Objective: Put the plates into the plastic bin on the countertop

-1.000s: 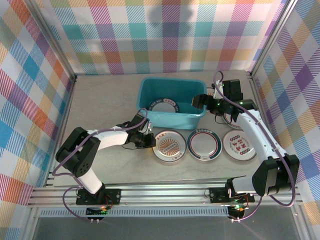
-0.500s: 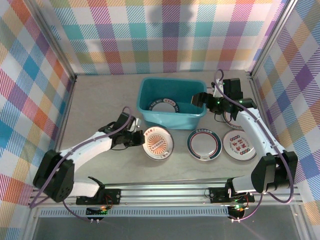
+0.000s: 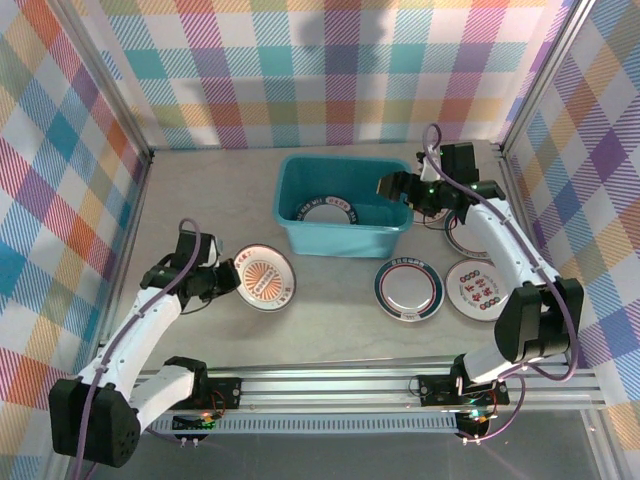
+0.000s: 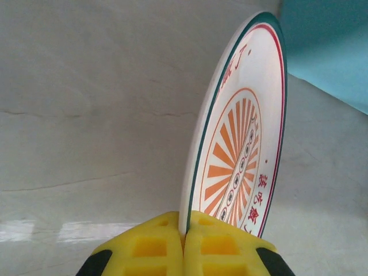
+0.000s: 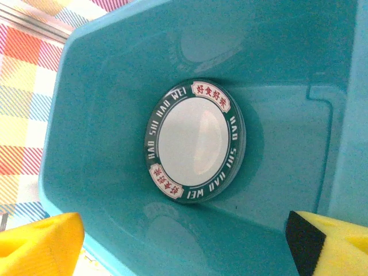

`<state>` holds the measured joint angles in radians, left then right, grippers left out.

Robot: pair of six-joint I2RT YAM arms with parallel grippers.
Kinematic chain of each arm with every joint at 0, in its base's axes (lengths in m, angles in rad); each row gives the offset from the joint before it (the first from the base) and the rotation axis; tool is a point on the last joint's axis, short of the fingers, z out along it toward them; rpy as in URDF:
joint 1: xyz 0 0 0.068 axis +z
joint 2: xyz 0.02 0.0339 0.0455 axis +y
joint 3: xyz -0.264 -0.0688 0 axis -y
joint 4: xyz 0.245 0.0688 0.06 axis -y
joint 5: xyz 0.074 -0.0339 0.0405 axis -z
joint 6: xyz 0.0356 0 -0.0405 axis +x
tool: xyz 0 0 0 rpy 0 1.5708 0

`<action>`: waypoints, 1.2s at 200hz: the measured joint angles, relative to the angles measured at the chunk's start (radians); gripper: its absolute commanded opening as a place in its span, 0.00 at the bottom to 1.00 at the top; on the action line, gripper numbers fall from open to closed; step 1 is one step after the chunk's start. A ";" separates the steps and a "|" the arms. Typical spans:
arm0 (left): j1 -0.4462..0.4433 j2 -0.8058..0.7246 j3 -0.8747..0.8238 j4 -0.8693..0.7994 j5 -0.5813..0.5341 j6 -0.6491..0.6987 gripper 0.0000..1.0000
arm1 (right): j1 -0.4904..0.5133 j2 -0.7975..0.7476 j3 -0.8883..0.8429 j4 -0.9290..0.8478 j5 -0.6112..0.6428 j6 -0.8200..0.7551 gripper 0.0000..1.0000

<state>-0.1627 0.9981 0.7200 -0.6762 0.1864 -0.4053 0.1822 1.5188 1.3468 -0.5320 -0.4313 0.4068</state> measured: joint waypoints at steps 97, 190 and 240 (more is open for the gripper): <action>0.190 0.069 0.348 -0.076 -0.152 0.006 0.00 | 0.000 0.081 0.103 -0.004 -0.026 0.016 0.87; 0.199 0.309 0.648 0.181 0.129 -0.146 0.00 | 0.003 0.143 0.251 0.024 -0.218 0.019 0.76; 0.034 0.423 0.660 0.343 0.245 -0.238 0.00 | 0.031 0.195 0.348 0.054 -0.365 0.019 0.61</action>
<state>-0.1287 1.4208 1.3800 -0.3328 0.4309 -0.6434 0.2127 1.7142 1.6951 -0.4782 -0.7967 0.4263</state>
